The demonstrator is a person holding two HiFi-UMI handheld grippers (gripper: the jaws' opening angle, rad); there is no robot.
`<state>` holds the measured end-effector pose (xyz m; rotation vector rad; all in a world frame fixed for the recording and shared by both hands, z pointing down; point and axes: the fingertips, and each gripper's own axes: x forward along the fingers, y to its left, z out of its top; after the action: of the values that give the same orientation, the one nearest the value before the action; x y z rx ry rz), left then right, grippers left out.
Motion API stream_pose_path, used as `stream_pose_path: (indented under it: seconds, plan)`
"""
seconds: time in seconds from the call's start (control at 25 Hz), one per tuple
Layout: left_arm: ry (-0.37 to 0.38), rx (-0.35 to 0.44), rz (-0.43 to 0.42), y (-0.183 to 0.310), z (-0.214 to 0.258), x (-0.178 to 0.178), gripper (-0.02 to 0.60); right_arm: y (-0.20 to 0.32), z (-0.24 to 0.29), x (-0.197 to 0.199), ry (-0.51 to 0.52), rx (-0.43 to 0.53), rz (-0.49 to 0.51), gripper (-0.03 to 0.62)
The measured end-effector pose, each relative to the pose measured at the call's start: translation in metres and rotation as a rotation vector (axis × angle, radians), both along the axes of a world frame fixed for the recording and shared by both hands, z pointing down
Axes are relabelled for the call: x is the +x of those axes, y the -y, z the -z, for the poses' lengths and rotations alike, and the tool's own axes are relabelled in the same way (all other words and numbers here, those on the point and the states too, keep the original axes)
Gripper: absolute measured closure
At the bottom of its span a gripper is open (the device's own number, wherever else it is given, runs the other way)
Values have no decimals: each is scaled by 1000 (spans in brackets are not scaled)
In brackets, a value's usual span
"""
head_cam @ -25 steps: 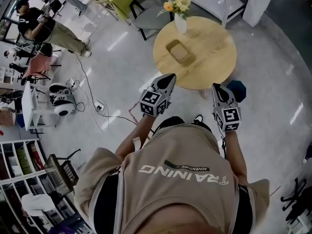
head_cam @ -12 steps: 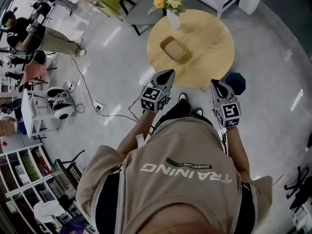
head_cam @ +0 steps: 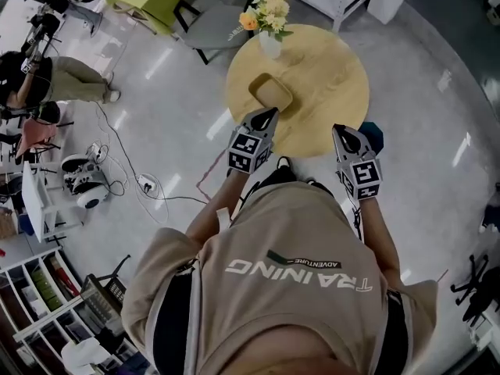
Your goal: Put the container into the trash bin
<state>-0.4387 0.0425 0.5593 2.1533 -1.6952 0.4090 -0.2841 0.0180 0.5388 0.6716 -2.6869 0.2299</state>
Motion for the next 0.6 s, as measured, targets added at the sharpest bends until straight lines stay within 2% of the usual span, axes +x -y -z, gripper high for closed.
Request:
stream_pose_path:
  seconds: [0.28,0.44,0.6]
  plan:
    - [-18,-58,-67,29,-27,-35,580,28,-5,-36,-21,-25,-83,590]
    - [-14,-128,-129,35,-65,-36,578,38,-11,-46,-21,-35,-135,589]
    - [-5,-196,-147,40,-95,-32,579,42,-21,-44,-50,-44,-148,589]
